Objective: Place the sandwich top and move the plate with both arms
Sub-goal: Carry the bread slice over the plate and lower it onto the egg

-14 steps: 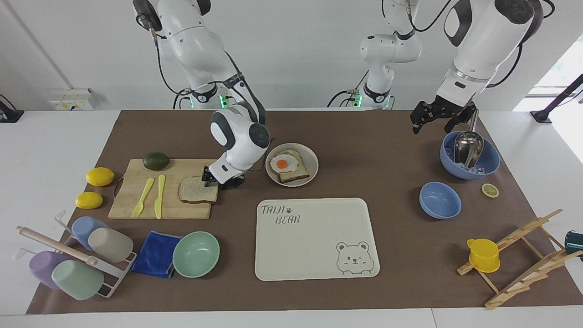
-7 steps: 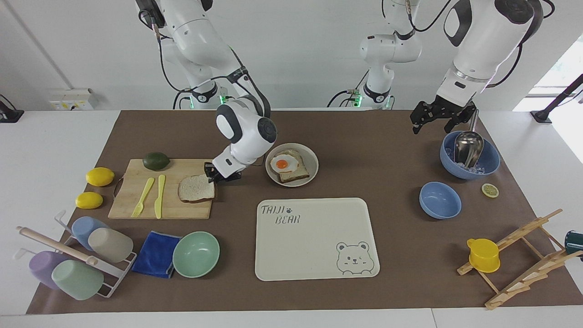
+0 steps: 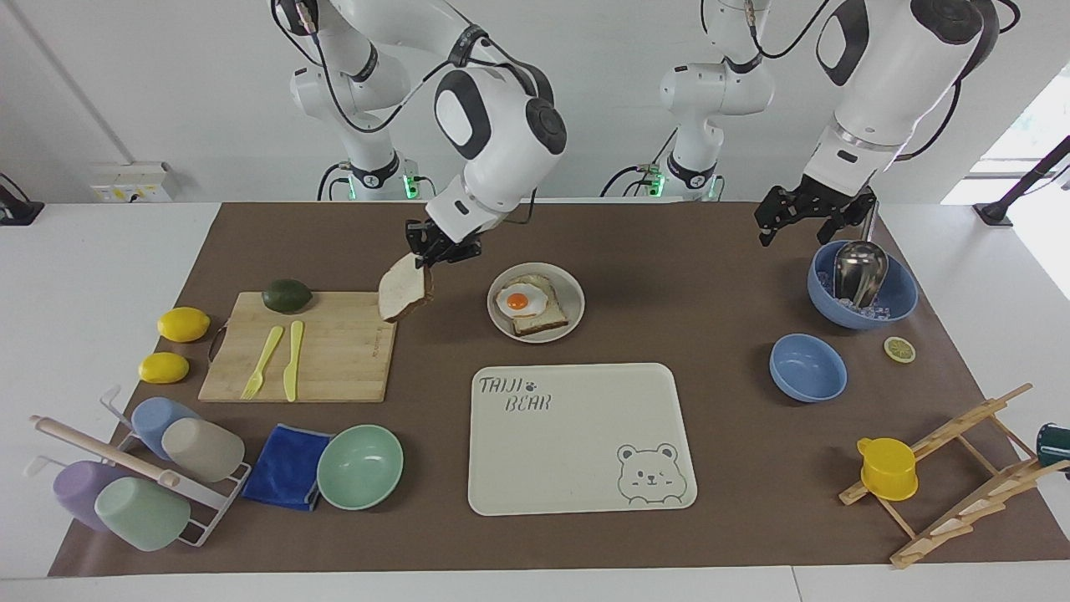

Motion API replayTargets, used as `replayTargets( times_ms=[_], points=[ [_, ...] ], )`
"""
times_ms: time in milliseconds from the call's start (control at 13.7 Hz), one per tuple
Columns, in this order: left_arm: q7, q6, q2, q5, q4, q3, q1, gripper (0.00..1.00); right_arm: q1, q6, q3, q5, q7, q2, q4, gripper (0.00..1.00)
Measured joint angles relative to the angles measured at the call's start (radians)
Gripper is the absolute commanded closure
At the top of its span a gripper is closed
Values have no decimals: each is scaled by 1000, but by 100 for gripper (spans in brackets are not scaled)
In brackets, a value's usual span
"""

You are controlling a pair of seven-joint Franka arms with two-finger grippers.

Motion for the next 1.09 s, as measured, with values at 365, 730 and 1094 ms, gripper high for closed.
replayTargets(
  times_ms=[365,730,1094],
  points=[
    [0,3,0,0,0,0,1,0,148,206,4,75,191,21,0,100],
    [0,3,0,0,0,1,13,0,153,280,2,96,225,102,-27,100],
    [0,4,0,0,0,2,19,0,180,286,3,96,261,122,-53,100]
  ],
)
